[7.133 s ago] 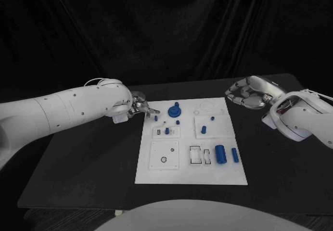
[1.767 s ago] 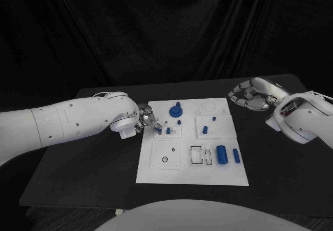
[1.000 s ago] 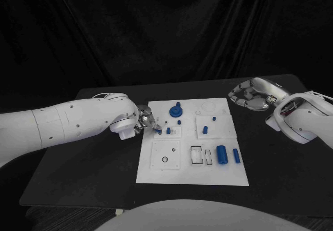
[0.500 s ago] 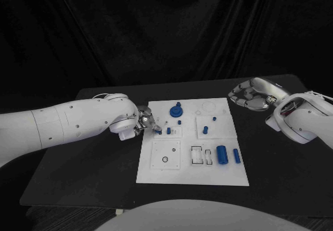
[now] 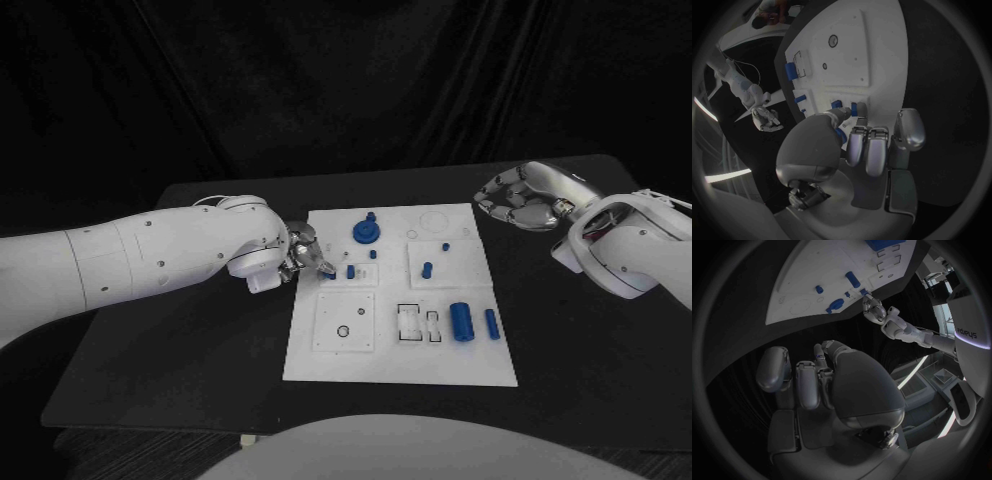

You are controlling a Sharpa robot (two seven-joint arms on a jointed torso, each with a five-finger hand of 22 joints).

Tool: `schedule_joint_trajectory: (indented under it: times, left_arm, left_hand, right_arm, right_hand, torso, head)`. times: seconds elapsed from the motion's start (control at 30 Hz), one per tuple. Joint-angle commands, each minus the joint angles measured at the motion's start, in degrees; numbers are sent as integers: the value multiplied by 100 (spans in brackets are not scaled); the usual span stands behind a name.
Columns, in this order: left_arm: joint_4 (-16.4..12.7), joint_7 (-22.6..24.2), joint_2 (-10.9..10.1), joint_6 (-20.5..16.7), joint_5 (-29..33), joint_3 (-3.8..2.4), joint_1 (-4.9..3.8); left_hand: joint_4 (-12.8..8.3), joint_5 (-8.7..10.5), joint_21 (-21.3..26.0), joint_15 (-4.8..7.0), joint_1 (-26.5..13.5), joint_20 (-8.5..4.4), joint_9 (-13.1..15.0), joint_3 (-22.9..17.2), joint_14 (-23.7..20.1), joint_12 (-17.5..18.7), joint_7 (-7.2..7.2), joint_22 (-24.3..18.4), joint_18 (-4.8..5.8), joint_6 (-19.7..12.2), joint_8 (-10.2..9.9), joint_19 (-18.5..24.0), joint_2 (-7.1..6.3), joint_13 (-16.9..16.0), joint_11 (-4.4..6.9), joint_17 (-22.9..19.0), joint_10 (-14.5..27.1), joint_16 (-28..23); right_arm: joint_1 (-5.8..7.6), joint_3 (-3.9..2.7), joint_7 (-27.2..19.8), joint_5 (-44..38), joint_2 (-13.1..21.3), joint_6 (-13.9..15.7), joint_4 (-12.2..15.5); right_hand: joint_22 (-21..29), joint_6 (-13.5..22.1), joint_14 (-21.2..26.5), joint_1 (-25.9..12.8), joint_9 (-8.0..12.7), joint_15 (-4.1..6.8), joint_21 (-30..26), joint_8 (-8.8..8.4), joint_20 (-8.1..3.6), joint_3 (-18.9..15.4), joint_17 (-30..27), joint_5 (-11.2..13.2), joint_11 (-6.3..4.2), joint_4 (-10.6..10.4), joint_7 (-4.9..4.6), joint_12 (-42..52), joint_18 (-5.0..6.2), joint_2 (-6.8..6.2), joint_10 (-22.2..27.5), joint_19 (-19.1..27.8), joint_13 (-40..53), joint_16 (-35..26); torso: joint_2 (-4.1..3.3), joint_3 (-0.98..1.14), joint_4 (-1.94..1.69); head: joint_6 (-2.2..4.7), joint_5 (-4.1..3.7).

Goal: Assemble the parts on the task board

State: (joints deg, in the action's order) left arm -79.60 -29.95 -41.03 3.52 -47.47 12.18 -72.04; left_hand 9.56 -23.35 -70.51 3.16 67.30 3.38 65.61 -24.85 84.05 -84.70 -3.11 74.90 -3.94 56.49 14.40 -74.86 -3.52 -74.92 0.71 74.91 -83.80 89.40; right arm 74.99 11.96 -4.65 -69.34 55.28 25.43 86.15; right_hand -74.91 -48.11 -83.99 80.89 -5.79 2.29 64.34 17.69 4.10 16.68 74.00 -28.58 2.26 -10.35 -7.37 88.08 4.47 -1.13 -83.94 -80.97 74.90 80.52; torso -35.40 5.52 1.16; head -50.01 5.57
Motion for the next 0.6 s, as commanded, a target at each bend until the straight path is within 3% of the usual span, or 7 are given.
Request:
schedule_joint_trajectory:
  times: [0.03,0.3,0.6]
  left_arm:
    - [4,12,15,83,-23,1,21]
    - [62,23,68,89,-23,1,24]
    - [110,7,110,125,-23,1,28]
  left_hand:
    - [-45,-16,17,-9,13,3,12,6,434,16,39,868,-87,-5,-3,24,55,-1131,11,1286,-160,-26]
    - [-68,340,34,-22,-137,14,62,64,426,21,26,863,-89,-32,10,34,118,-1126,-4,1275,-152,-30]
    - [129,1301,36,-48,-523,39,37,476,426,5,-4,865,-86,3,-31,23,199,-1131,-33,1273,-159,-30]
  right_arm:
    - [-14,-5,104,-8,-4,-32,-1]
    - [-15,-5,104,-8,2,-28,5]
    - [-15,-5,97,-8,6,-24,7]
  right_hand:
    - [-751,-26,-252,-7,-2,-38,-30,11,8,15,-5,-29,9,19,7,-27,91,12,-277,29,964,-38]
    - [-751,-26,-252,-7,-2,-38,-30,11,8,15,-5,-29,9,19,7,-27,91,12,-277,29,964,-38]
    - [-751,-26,-252,-7,-2,-38,-30,11,8,15,-5,-29,9,19,7,-27,91,12,-277,29,964,-38]
  torso:
    - [0,0,-1]
    - [3,4,4]
    - [-2,1,4]
  head:
    - [1,1]
    - [1,2]
    - [1,-11]
